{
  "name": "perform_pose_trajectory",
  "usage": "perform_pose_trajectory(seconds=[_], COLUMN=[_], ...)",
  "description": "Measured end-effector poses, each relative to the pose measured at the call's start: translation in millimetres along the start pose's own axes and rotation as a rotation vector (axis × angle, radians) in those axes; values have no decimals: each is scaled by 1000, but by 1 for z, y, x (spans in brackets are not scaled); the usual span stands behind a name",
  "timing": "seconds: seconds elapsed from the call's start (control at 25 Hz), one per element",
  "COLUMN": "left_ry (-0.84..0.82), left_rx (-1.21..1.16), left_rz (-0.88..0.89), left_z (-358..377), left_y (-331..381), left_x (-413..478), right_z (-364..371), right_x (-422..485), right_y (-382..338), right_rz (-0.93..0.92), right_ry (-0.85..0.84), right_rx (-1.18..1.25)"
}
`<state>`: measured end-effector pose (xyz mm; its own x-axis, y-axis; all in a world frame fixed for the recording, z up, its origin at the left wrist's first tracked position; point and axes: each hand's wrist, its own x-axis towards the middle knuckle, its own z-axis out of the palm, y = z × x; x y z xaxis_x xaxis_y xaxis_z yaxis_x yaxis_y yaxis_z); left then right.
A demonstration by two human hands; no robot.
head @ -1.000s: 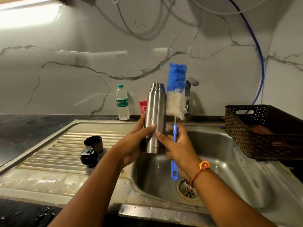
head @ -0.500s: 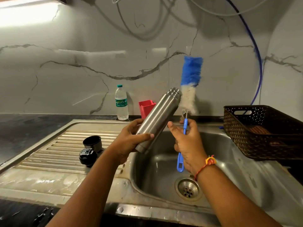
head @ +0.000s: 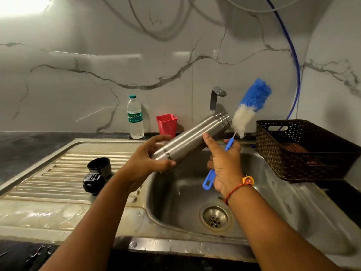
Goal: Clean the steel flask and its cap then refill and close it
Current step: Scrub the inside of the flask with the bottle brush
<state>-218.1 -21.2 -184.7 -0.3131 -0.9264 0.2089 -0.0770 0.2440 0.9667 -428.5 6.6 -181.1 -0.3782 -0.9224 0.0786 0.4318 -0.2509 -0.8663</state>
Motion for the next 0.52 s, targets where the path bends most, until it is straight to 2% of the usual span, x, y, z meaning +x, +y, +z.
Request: perform_pose_trajectory(seconds=[0.12,0.28,0.52], left_ry=[168,339,425], left_rx=[-273,-572,-846], left_rz=[85,93,62], left_z=[-3,-6,-6], left_y=[0,0,-3], left_x=[-2,3,7], right_z=[1,2,5], right_x=[0,1,3], right_y=[0,4,14], right_rz=[-38,-63,-159], right_ry=[-23,-53,-74], right_rx=[-60,-148,-257])
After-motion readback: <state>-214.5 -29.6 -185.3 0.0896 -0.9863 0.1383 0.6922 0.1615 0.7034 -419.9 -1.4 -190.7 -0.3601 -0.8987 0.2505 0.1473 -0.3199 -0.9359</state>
